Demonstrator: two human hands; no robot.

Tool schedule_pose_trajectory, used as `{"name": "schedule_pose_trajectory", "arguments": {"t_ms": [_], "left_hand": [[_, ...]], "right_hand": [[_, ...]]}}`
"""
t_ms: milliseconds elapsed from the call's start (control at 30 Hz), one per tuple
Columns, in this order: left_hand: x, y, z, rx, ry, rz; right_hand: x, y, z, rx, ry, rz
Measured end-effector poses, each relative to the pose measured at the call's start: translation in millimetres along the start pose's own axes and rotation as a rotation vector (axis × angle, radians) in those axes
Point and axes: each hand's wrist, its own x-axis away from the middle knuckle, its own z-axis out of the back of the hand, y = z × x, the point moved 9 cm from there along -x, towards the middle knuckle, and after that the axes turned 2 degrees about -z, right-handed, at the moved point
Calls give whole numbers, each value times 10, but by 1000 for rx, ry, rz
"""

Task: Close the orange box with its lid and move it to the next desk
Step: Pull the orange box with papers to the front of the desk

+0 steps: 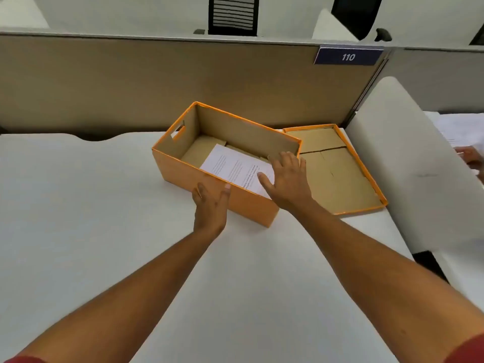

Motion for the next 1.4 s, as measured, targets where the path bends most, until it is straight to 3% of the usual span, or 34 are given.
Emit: {"name": "schedule_pose_trajectory", "arguments": {"t_ms": [300, 433, 667, 1067, 1233, 1400], "left_hand": [[-354, 49, -168, 417, 118, 195], [-369, -9, -253, 503, 124, 288], [-356, -11, -361, 606, 69, 310], [-257, -270, 369, 352, 154, 185], [-167, -426, 798, 146, 142, 138], [32, -587, 1128, 122, 67, 108]], "right_hand": [[-896, 398, -114, 32, -69, -40], [-1104, 483, -310, 21, -176, -50], [-1201, 462, -351, 48, -170, -42], [-511, 294, -153, -108, -161, -49], [70, 67, -144, -188, -219, -113], [725, -235, -75, -245, -260, -181]]}}
